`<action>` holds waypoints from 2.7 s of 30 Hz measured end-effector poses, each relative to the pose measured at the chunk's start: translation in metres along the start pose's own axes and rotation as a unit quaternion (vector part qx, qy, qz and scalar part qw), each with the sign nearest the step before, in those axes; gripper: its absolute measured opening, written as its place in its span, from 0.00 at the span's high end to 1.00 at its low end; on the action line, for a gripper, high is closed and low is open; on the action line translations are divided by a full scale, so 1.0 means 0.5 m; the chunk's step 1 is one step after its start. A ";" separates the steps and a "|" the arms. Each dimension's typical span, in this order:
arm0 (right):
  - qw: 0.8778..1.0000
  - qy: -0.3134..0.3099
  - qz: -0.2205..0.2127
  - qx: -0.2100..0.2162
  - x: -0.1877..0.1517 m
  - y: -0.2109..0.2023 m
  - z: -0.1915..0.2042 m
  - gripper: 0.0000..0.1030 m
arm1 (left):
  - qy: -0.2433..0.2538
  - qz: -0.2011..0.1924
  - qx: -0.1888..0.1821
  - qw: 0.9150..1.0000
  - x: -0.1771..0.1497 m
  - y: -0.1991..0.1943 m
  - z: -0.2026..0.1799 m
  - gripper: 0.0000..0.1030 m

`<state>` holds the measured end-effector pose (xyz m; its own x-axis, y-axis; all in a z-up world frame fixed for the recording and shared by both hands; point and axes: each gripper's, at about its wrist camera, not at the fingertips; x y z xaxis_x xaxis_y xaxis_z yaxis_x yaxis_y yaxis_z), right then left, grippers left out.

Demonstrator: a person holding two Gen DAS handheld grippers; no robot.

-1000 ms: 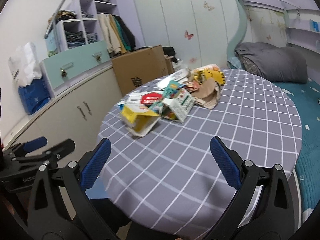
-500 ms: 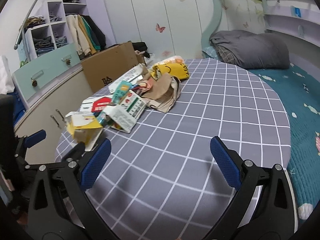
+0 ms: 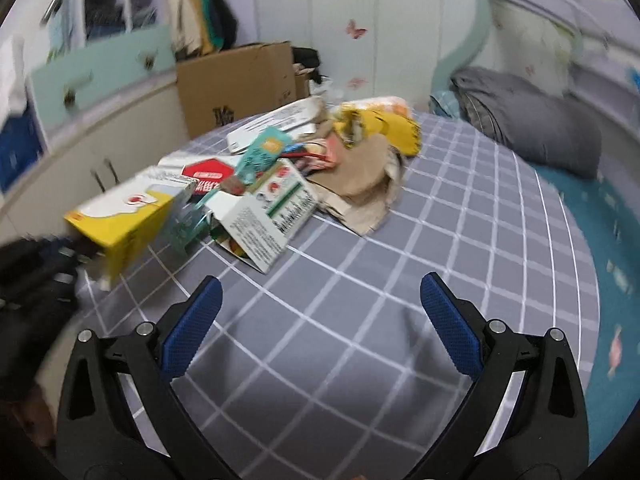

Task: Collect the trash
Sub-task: 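Reach the left tool to the yellow-white box and close on it, then carry the yellow-white box with the left tool over the blue wastebasket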

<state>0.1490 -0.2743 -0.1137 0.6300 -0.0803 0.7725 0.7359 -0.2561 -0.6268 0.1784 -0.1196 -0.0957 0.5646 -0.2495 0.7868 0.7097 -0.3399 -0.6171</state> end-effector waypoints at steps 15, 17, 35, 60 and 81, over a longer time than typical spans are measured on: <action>0.988 -0.133 0.030 -0.075 0.064 0.089 0.106 0.78 | -0.089 -0.060 -0.048 0.993 -0.003 -0.112 0.098 0.94; 0.990 -0.119 0.027 -0.064 0.064 0.086 0.093 0.87 | -0.095 -0.064 -0.048 0.992 -0.008 -0.122 0.112 0.94; 0.992 -0.056 -0.106 -0.033 0.070 -0.185 0.111 0.97 | -0.186 -0.088 -0.041 0.978 -0.095 -0.207 0.304 0.95; 0.956 -0.191 -0.076 0.211 0.065 -0.158 0.630 0.97 | -0.314 -0.028 0.082 0.946 -0.287 -0.194 0.641 0.95; 0.916 -0.287 0.111 0.258 -0.169 0.138 0.994 0.48 | -0.385 0.135 0.198 0.891 -0.519 -0.029 0.877 0.94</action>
<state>0.2702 0.1936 -0.2731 0.6957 0.4828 0.5320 0.5002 0.2060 -0.8411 0.2064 0.3478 -0.2972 0.7505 0.4751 0.4594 0.5115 0.0226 -0.8590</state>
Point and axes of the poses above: each gripper's, at about its wrist camera, not at the fingertips, and y roughly the way its jaws point, z to its left, x to its top, and after that the axes turned 11 degrees about -x, right-handed
